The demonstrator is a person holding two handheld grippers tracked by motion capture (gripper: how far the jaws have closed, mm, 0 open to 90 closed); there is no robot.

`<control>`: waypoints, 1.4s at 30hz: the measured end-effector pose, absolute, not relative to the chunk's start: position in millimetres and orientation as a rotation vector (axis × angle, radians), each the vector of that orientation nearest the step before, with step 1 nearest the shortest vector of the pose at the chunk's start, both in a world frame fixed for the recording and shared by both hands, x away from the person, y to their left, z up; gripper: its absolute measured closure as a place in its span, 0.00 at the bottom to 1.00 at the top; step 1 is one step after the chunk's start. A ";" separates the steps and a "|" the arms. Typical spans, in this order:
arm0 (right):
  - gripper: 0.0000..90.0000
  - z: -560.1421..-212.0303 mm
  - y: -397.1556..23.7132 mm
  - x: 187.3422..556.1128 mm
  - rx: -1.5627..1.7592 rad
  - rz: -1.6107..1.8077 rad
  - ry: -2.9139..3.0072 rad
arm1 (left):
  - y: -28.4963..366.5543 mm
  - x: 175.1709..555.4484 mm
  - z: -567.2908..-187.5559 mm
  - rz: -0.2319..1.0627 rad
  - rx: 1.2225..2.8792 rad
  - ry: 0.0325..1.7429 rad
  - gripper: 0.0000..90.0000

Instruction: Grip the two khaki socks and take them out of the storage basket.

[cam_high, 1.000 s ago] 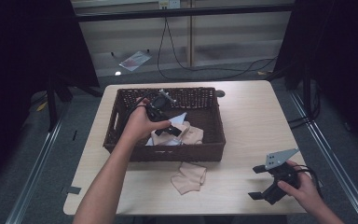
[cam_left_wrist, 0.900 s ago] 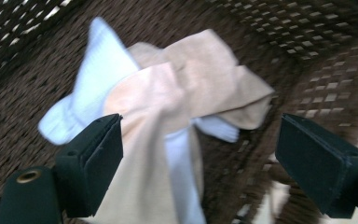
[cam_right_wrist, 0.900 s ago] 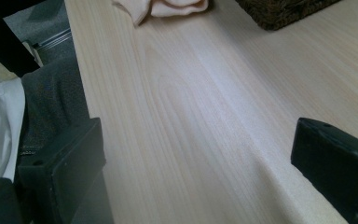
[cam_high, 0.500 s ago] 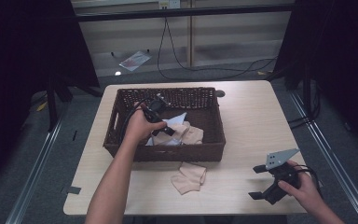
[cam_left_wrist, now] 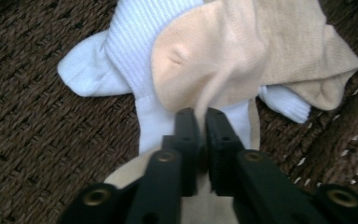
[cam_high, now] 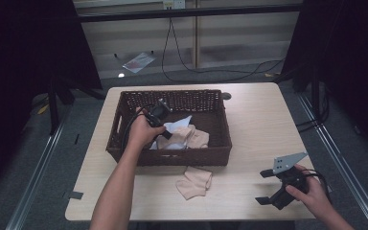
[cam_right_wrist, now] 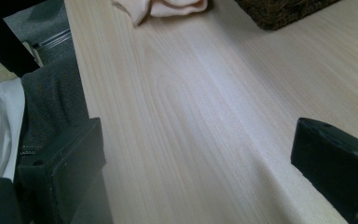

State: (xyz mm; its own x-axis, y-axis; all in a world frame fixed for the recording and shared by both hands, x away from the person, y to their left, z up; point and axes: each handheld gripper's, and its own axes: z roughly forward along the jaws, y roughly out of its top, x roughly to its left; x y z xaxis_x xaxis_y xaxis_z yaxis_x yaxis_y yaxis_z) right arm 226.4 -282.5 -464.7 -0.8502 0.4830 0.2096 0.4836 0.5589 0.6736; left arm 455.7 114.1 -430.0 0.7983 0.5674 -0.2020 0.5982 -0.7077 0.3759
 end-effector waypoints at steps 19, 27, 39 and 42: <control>0.03 -464.9 -282.7 226.6 -0.859 -1.195 -2.780 | 115.0 445.2 -374.8 -0.201 2.480 0.869 0.97; 0.03 -465.0 -282.3 226.5 -0.860 -1.188 -2.784 | 112.7 437.0 -353.6 -0.217 2.473 0.831 0.97; 0.03 -464.8 -282.1 226.1 -0.863 -1.189 -2.782 | 107.5 427.8 -336.5 -0.231 2.489 0.793 0.97; 0.03 -464.7 -282.2 226.2 -0.862 -1.192 -2.780 | 107.1 425.4 -329.7 -0.243 2.492 0.775 0.97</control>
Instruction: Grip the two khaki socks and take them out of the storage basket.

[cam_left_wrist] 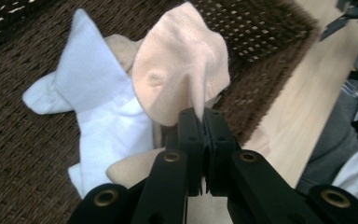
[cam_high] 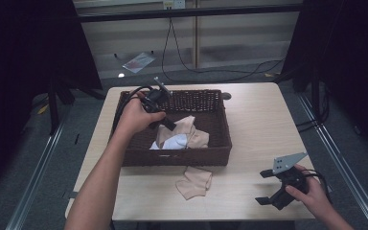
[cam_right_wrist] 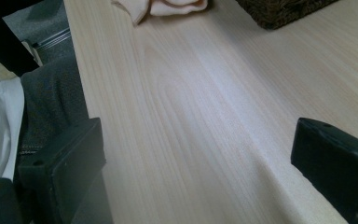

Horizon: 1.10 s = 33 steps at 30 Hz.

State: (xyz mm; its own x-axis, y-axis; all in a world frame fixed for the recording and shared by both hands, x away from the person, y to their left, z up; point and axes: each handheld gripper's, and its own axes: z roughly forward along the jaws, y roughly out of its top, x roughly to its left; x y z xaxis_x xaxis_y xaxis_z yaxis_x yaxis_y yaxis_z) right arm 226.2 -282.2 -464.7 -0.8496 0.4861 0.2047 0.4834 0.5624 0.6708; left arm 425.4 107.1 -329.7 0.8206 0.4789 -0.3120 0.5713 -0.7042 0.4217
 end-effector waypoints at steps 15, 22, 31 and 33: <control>0.03 -465.0 -281.2 225.8 0.861 1.187 2.775 | 101.6 407.4 -306.3 -0.252 2.500 0.698 0.97; 0.03 -464.9 -281.3 225.9 0.863 1.189 2.775 | 98.1 396.3 -297.1 -0.266 2.491 0.647 0.97; 0.03 -465.5 -281.1 226.0 0.857 1.177 2.775 | 96.8 382.6 -292.9 -0.273 2.504 0.589 0.97; 0.03 -465.6 -280.9 226.1 0.858 1.178 2.775 | 96.3 379.8 -291.8 -0.280 2.508 0.574 0.97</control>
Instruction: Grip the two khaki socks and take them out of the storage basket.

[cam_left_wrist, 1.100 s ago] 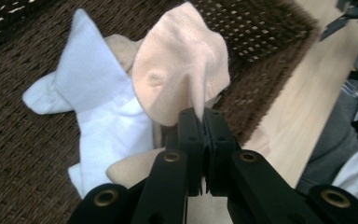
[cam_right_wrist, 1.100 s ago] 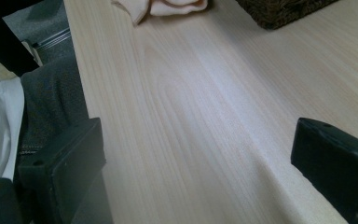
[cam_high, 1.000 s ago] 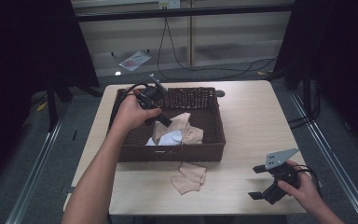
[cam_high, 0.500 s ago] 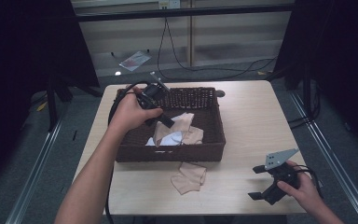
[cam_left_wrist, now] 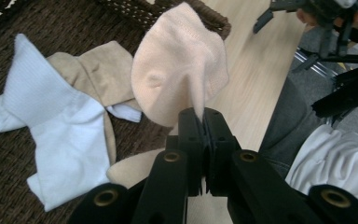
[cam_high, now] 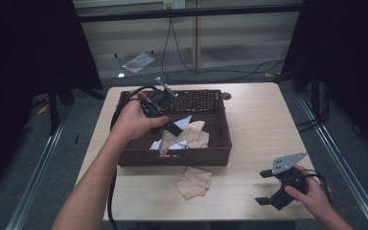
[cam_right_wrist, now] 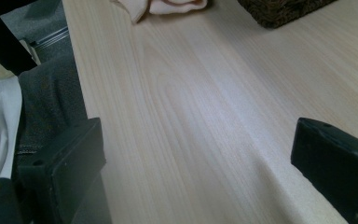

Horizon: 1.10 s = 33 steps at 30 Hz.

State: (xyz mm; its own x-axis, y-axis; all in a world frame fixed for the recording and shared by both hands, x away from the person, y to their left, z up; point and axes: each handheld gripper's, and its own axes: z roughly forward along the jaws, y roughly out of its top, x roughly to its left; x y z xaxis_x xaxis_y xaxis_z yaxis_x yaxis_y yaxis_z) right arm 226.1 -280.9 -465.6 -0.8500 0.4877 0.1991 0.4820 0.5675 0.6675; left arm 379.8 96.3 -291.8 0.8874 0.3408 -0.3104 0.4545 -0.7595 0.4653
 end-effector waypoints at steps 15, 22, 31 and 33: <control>0.03 -465.6 -281.3 226.4 0.859 1.179 2.776 | 90.7 363.1 -302.9 -0.310 2.514 0.532 0.97; 0.03 -465.9 -280.9 226.2 0.862 1.179 2.778 | 88.1 357.9 -308.7 -0.324 2.523 0.519 0.97; 0.03 -465.8 -280.9 226.1 0.866 1.179 2.777 | 84.9 353.9 -319.2 -0.341 2.524 0.494 0.97; 0.03 -466.0 -281.0 226.3 0.859 1.176 2.779 | 83.8 351.9 -321.6 -0.338 2.524 0.499 0.97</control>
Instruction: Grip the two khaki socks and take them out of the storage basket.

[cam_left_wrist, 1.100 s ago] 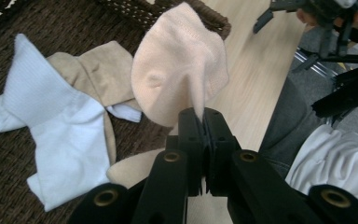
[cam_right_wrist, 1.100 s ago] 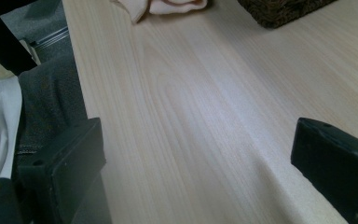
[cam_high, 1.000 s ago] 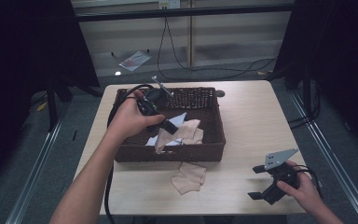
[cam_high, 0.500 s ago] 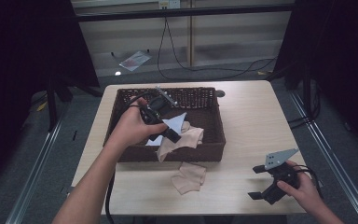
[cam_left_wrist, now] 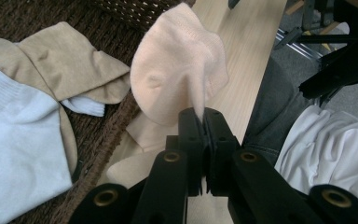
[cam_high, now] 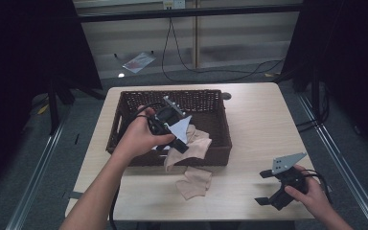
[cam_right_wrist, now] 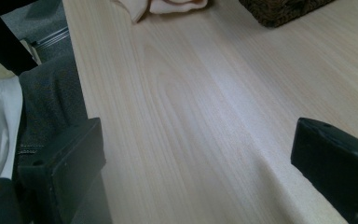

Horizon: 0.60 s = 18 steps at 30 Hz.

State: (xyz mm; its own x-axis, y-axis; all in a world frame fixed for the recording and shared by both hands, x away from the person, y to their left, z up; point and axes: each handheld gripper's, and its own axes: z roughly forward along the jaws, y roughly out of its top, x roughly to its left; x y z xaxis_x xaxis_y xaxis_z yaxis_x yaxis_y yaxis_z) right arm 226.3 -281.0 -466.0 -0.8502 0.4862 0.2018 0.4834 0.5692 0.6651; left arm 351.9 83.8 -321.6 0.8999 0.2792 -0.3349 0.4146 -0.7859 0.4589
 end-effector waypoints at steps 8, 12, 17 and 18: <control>0.03 -465.6 -281.0 226.0 0.859 1.180 2.778 | 81.2 347.1 -330.7 -0.351 2.526 0.479 0.97; 0.03 -465.6 -281.2 226.1 0.856 1.179 2.779 | 79.7 345.6 -335.8 -0.361 2.540 0.467 0.97; 0.03 -465.6 -281.1 226.0 0.858 1.178 2.778 | 77.2 342.2 -343.4 -0.353 2.546 0.460 0.97; 0.03 -465.5 -281.1 226.0 0.858 1.179 2.778 | 76.8 341.5 -344.0 -0.361 2.549 0.462 0.97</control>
State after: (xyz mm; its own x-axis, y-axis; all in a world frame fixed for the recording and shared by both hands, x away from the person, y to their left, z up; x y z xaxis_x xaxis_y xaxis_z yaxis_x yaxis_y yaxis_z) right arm 226.0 -281.1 -465.5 -0.8505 0.4858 0.2016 0.4825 0.5678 0.6670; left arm 341.5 76.8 -344.0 0.9064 0.2518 -0.3393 0.3903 -0.8066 0.4440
